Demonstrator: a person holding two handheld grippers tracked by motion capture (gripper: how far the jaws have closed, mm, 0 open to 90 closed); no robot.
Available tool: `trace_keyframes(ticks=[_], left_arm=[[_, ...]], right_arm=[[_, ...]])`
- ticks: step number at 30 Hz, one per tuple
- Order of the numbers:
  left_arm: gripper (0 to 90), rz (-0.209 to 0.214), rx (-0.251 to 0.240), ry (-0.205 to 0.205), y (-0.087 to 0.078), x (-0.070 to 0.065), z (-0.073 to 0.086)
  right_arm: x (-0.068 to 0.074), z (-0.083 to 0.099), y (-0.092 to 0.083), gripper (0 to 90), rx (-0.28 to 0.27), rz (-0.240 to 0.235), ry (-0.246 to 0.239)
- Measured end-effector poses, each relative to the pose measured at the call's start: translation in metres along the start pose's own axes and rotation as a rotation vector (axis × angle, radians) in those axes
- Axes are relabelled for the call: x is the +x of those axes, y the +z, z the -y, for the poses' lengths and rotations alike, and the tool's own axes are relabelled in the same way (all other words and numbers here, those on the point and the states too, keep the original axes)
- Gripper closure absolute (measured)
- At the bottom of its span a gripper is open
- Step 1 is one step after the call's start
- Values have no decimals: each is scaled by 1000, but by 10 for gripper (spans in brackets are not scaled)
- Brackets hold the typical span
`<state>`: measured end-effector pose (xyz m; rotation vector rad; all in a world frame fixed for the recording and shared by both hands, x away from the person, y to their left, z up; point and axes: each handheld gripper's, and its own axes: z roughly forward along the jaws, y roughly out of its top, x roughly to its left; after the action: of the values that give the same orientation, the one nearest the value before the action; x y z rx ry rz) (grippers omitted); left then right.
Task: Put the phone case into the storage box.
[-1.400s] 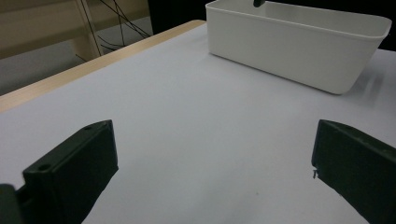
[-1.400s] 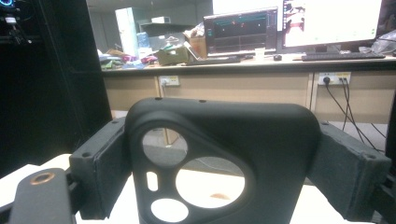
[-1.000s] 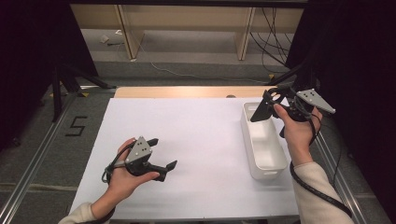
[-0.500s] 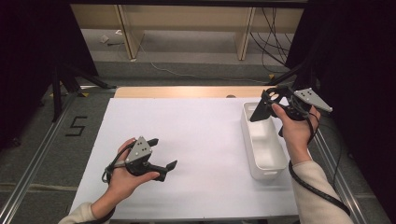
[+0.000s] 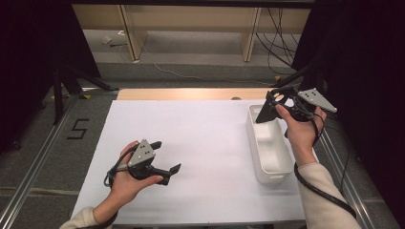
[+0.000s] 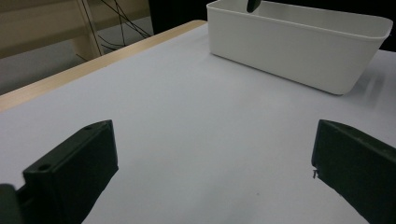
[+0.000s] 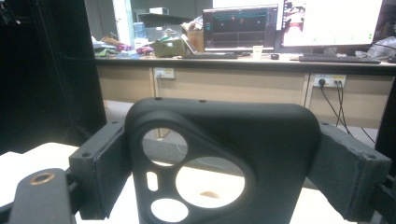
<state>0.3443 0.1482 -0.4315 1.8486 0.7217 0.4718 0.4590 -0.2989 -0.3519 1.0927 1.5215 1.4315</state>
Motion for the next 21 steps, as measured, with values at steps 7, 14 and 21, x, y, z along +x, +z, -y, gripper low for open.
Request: trace_keyframes(ticks=[7, 14, 21], left_arm=[[0, -1, 0, 0, 0, 0, 0], [0, 0, -1, 0, 0, 0, 0], [0, -1, -1, 1, 0, 0, 0]], right_arm=[[-1, 1, 2, 153, 3, 3, -2], [-1, 0, 4, 153, 8, 7, -9], [-1, 2, 6, 153, 13, 8, -14]])
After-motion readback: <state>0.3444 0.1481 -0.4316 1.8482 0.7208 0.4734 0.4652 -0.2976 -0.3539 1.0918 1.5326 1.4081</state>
